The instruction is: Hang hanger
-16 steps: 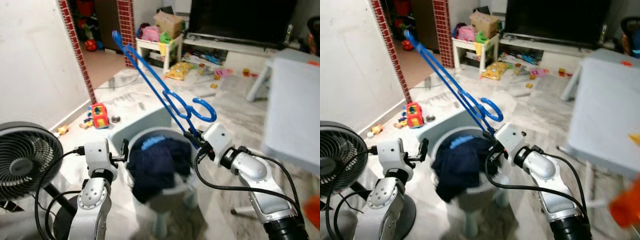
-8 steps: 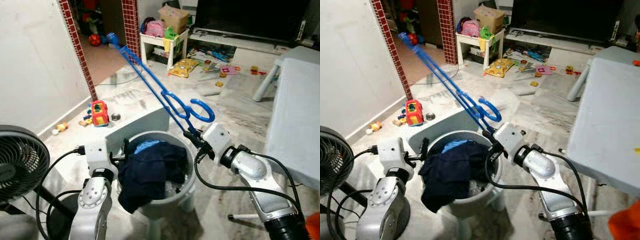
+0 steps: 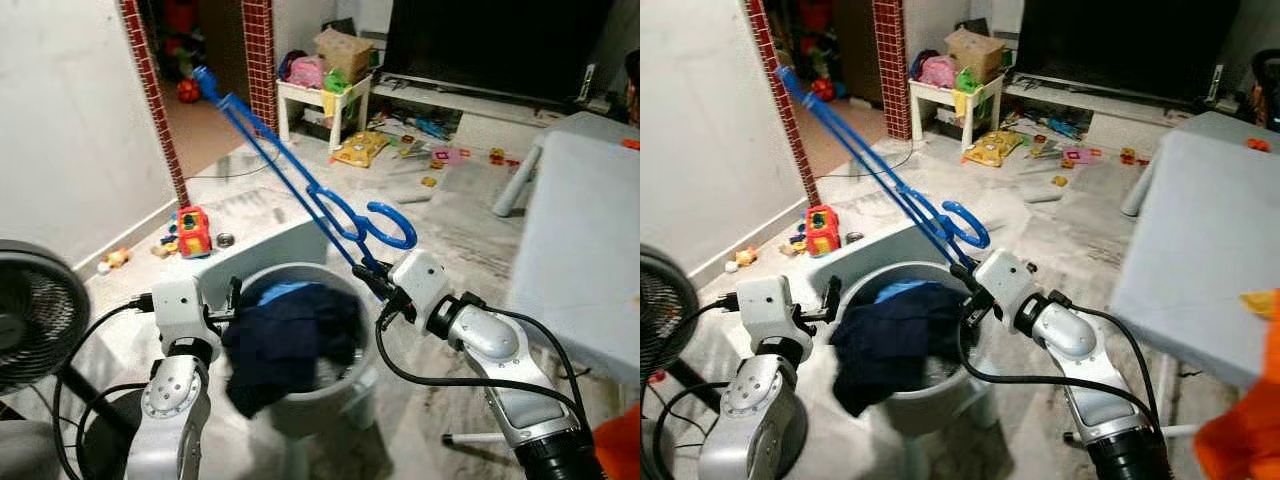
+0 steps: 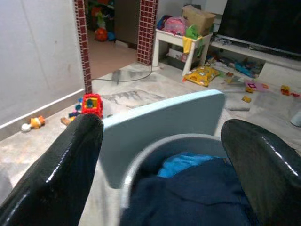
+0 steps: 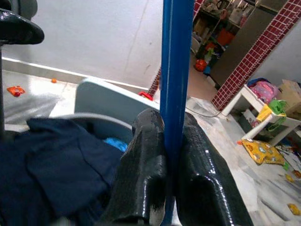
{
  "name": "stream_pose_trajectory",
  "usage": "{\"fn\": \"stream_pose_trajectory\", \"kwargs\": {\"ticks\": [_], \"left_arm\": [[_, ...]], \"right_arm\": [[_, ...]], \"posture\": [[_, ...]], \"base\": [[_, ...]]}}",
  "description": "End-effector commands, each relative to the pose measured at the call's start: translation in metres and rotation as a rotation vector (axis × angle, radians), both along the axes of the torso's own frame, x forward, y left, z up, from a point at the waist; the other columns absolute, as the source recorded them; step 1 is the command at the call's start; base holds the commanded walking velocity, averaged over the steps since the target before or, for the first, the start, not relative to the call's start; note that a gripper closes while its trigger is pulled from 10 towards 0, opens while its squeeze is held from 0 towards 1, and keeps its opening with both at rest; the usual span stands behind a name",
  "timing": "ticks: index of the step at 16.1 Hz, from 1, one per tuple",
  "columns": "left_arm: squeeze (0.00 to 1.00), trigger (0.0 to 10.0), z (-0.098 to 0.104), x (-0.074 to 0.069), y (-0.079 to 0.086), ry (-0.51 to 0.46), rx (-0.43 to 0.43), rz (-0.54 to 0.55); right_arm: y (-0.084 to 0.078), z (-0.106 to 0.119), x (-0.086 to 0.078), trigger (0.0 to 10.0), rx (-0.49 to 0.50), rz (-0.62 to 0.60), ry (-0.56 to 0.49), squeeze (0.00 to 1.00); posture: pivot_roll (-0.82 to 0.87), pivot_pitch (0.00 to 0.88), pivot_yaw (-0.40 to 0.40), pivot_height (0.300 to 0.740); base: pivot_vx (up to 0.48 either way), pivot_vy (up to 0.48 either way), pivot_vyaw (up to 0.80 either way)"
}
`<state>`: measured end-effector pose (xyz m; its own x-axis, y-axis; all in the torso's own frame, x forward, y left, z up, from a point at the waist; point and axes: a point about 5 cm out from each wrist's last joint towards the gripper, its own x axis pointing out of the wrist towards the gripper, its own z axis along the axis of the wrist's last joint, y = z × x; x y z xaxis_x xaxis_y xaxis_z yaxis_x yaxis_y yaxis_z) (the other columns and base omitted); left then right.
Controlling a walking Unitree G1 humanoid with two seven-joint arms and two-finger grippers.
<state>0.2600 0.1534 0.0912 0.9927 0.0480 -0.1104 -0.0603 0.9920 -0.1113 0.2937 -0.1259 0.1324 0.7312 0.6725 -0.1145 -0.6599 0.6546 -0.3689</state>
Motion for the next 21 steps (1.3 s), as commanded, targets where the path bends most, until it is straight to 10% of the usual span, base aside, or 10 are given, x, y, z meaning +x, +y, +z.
{"fn": "stream_pose_trajectory", "kwargs": {"ticks": [1, 17, 21], "left_arm": [[0.0, 10.0, 0.0, 0.001, -0.003, -0.001, -0.01, -0.006], [0.0, 10.0, -0.017, -0.004, 0.008, 0.091, -0.064, 0.056], [0.0, 10.0, -0.027, -0.006, 0.018, 0.154, -0.083, 0.094]], "right_arm": [[-0.003, 0.005, 0.002, 10.0, -0.003, -0.002, -0.021, 0.0], [-0.014, 0.001, 0.005, 10.0, 0.02, -0.126, 0.023, 0.0], [-0.029, -0.01, -0.017, 10.0, 0.058, -0.22, 0.123, 0.0]], "posture": [[-0.14, 0.0, -0.002, 0.74], [-0.15, 0.0, -0.028, 0.74], [-0.18, 0.035, -0.078, 0.74]], "base": [[0.0, -0.401, 0.0], [0.0, -0.049, 0.0], [0.0, 0.0, 0.0]]}}
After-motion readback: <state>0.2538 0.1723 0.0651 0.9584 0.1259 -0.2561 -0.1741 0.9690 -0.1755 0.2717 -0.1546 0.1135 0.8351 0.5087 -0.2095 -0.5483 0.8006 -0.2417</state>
